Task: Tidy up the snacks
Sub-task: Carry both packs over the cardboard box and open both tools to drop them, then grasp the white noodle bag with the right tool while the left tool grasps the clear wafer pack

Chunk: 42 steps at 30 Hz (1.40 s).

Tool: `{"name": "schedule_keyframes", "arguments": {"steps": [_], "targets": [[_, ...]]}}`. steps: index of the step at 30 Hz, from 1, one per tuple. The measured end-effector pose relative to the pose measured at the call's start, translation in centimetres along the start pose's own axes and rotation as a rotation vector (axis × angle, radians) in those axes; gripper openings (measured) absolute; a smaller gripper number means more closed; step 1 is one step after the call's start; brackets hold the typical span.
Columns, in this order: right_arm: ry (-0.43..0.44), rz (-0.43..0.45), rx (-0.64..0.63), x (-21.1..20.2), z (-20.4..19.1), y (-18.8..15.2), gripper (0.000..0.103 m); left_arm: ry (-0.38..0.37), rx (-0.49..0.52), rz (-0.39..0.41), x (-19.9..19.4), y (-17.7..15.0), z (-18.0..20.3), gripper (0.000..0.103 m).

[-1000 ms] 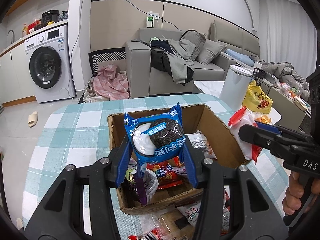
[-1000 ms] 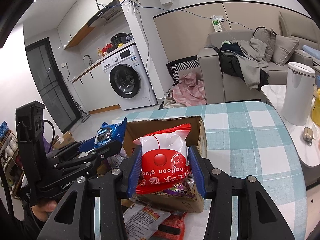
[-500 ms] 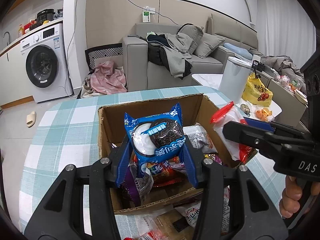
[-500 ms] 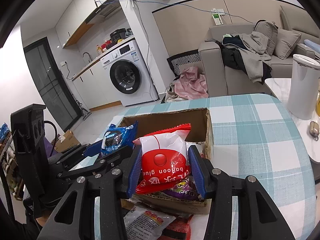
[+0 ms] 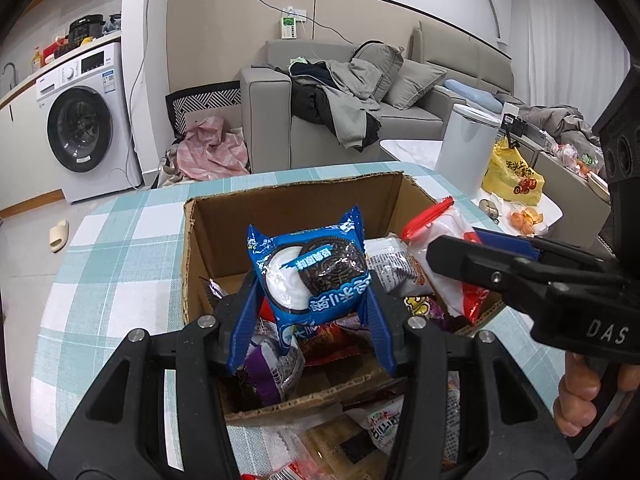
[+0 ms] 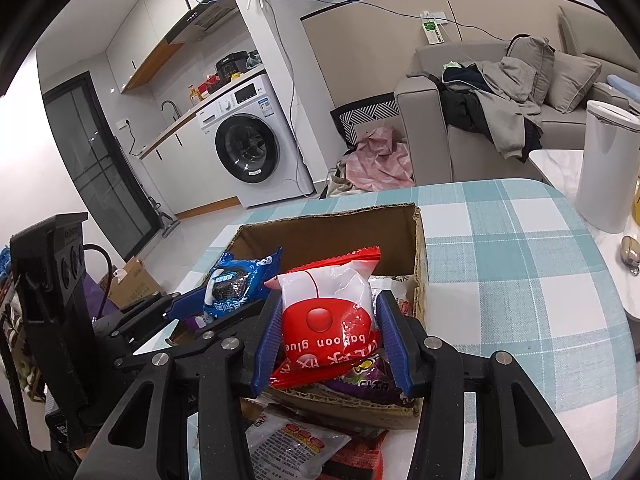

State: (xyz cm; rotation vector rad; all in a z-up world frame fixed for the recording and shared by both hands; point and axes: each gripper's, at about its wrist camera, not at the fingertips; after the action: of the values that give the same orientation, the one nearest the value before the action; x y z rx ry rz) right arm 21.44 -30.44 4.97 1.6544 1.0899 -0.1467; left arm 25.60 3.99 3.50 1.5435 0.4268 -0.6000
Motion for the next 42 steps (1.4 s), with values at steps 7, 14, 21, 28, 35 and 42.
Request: {"name": "schedule_keyframes", "arguments": {"steps": [7,14,21,28,35,42], "targets": [[-0.014,0.03,-0.003,-1.0,-0.1,-0.2,0.055,0.012,-0.011,0.017,-1.9,-0.2,0.2,0.074],[-0.039,0.057,-0.003,-3.3,0.1,-0.9,0.099,0.04,-0.035,0.05,-5.2,-0.7,-0.2,0.1],[-0.065,0.024,0.01,-4.6,0.4,-2.7,0.103,0.053,-0.047,0.072,-8.7,-2.6,-0.6,0.102],[-0.057,0.003,-0.006,-5.8,-0.3,-4.9,0.103,0.065,-0.072,0.056,-10.7,-4.8,-1.4,0.102],[-0.058,-0.02,-0.003,-6.0,-0.6,-6.7,0.103,0.084,-0.078,0.029,-11.6,-7.4,-1.3,0.102],[-0.044,-0.047,-0.005,-5.3,-0.8,-8.5,0.103,0.108,-0.08,-0.003,-11.2,-9.1,-1.3,0.102]]}}
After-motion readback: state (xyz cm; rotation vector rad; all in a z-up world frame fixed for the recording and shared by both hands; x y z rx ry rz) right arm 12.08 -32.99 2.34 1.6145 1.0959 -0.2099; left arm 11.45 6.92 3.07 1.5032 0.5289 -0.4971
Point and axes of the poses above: each gripper's, at about its wrist camera, not at the fingertips, and x roughly the way its jaws point, z to its right, y to its top, and after that the axes turned 5 degrees about x, right-handed
